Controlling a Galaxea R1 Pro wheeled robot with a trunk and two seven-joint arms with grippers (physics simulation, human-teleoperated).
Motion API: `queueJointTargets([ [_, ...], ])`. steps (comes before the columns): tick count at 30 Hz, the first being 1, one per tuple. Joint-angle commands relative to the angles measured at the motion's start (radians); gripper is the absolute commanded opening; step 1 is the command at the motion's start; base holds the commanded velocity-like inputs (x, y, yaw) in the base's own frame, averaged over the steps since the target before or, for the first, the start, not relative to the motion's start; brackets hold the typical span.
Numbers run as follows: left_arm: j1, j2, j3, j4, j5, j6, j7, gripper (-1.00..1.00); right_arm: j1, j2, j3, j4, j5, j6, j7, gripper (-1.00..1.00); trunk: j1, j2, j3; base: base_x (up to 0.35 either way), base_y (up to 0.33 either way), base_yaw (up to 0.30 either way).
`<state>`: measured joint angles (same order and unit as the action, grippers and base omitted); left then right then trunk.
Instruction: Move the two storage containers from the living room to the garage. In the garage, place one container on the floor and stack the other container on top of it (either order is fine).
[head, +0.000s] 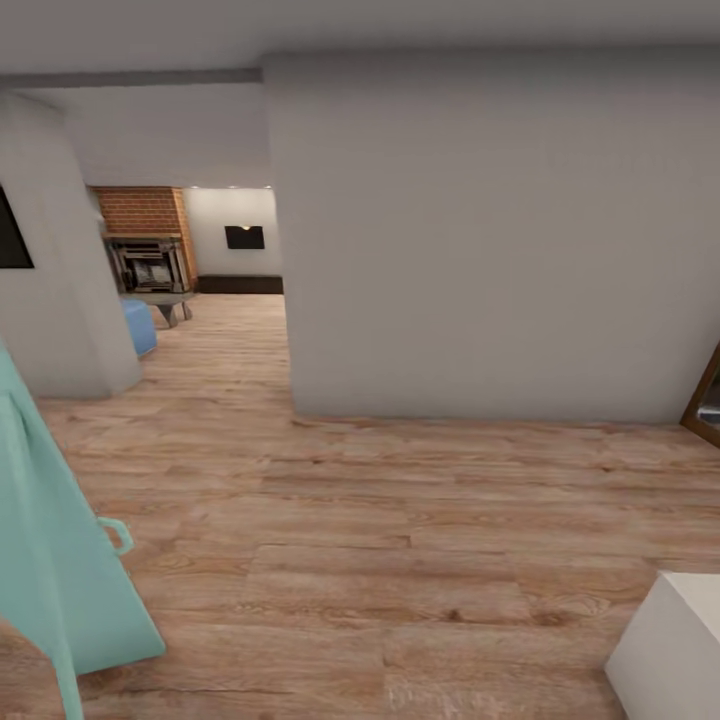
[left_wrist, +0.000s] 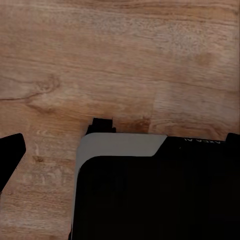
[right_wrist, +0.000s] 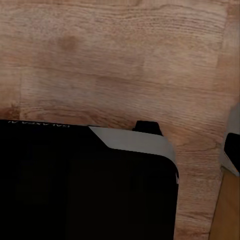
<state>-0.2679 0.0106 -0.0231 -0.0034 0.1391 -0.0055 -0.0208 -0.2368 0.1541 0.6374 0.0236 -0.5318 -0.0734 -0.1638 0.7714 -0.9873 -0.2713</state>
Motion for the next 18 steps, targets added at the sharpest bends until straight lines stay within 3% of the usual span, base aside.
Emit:
queueJointTargets([
  [1, -0.001, 0.0, -0.003, 0.0, 0.01, -0.001, -0.002, 1.0, -0.001, 0.001, 0.008, 0.002, -0.01, -0.005, -0.001, 1.0, 0.001, -0.001, -0.001, 0.322, 0.0, 0.0],
  [18, -0.001, 0.0, -0.003, 0.0, 0.01, -0.001, -0.002, 1.0, -0.001, 0.001, 0.008, 0.002, -0.01, -0.005, -0.001, 1.0, 0.001, -0.001, -0.001, 0.322, 0.0, 0.0],
])
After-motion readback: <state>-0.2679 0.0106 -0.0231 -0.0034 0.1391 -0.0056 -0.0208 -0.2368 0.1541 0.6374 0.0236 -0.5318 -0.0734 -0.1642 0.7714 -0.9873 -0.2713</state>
